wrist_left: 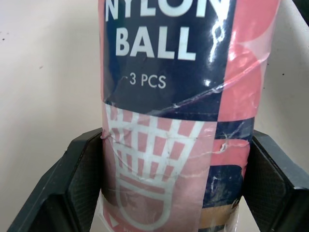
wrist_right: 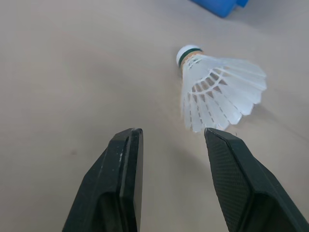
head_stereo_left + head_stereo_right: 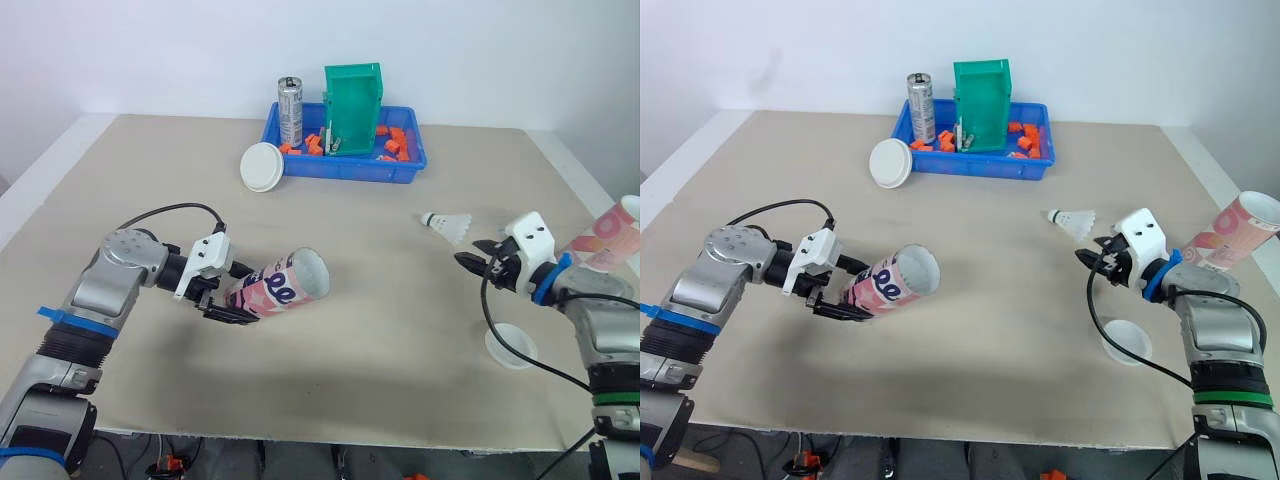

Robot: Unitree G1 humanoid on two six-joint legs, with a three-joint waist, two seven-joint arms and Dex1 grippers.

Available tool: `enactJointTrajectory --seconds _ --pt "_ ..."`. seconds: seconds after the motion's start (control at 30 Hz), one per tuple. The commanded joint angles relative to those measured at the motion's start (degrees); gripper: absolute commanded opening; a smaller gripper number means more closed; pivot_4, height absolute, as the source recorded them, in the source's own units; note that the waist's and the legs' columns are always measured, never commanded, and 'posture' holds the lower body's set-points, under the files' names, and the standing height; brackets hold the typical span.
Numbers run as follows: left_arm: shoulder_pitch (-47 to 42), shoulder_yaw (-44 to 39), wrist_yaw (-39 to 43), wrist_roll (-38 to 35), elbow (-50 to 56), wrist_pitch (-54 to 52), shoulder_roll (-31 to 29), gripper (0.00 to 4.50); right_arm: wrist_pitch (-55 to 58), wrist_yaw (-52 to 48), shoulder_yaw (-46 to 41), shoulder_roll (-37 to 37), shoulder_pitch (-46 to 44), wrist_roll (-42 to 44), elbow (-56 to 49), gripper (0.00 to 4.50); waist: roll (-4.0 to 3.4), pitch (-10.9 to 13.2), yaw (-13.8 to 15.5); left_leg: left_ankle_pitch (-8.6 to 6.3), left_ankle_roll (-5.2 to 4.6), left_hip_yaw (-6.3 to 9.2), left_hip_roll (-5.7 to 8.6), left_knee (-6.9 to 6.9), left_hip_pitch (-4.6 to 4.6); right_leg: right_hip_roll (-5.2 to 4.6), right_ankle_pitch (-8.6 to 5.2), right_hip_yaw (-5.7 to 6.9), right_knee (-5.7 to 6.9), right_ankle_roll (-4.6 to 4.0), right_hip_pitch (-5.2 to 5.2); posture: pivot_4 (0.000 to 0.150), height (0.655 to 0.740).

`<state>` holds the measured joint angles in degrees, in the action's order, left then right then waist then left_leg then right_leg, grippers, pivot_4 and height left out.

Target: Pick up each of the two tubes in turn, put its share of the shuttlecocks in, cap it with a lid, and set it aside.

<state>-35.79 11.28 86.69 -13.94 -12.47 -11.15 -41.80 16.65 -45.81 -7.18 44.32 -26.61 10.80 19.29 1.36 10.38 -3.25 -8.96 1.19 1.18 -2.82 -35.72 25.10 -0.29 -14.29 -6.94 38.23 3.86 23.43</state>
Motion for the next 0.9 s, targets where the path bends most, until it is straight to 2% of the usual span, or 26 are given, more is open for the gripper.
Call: enactJointTrajectory --seconds 0.03,0.53,0.57,0.6,0.7,0.77,0.9 --pt "-0.3 -1.4 -0.1 -0.7 1.8 0.2 -1.0 3.83 -2.6 0.5 0.5 -0.3 -3.9 -1.5 4.4 2.24 0.0 0.0 0.0 0.0 0.0 0.01 0.0 0.01 0.0 0.0 0.05 0.01 0.0 0.12 0.0 0.15 0.7362" --pt "0.4 -1.9 -0.3 -1.2 3.5 -0.7 -2.3 3.83 -11.3 1.2 3.5 -4.6 -17.4 -6.4 27.0 2.24 -0.01 0.0 -0.1 0.0 0.0 0.03 0.05 0.12 -0.01 0.0 0.02 -0.04 -0.01 0.17 0.01 0.15 0.7362" --pt "0.6 -2.0 -0.3 -1.2 3.7 -0.8 -2.4 3.83 -11.6 1.7 3.4 -4.6 -17.8 -6.5 28.1 1.74 -0.01 0.0 -0.1 0.0 0.0 0.04 0.04 0.12 -0.01 0.01 0.01 -0.03 0.0 0.16 0.0 0.15 0.7362" --pt "0.7 -2.0 -0.3 -1.3 3.9 -0.9 -2.4 3.83 -12.0 1.4 3.1 -4.6 -18.0 -6.3 28.6 1.55 -0.01 0.0 -0.1 0.0 0.0 0.04 0.05 0.13 0.0 0.0 0.01 -0.04 -0.01 0.16 0.01 0.15 0.7362" --pt "0.8 -2.0 -0.4 -1.4 4.1 -1.0 -2.6 3.83 -13.2 0.2 2.8 -4.4 -17.9 -5.8 28.5 0.12 -0.01 0.0 -0.1 0.0 0.0 0.03 0.06 0.15 0.0 0.0 0.0 -0.05 -0.01 0.15 0.01 0.15 0.7362" --pt "1.0 -2.1 -0.5 -1.4 4.3 -1.0 -2.7 3.83 -12.5 -0.4 2.2 -3.8 -16.8 -5.1 26.3 0.12 -0.01 0.0 -0.1 0.0 0.0 0.04 0.06 0.17 0.01 0.0 -0.01 -0.06 -0.01 0.14 0.01 0.15 0.7362" --pt "1.0 -2.1 -0.5 -1.4 4.4 -1.1 -2.6 3.83 -10.9 -3.4 1.0 -1.8 -12.5 -3.0 15.5 0.12 -0.02 0.0 -0.1 -0.01 0.0 0.06 0.07 0.18 0.01 0.0 -0.02 -0.05 0.0 0.16 0.0 0.15 0.7362"
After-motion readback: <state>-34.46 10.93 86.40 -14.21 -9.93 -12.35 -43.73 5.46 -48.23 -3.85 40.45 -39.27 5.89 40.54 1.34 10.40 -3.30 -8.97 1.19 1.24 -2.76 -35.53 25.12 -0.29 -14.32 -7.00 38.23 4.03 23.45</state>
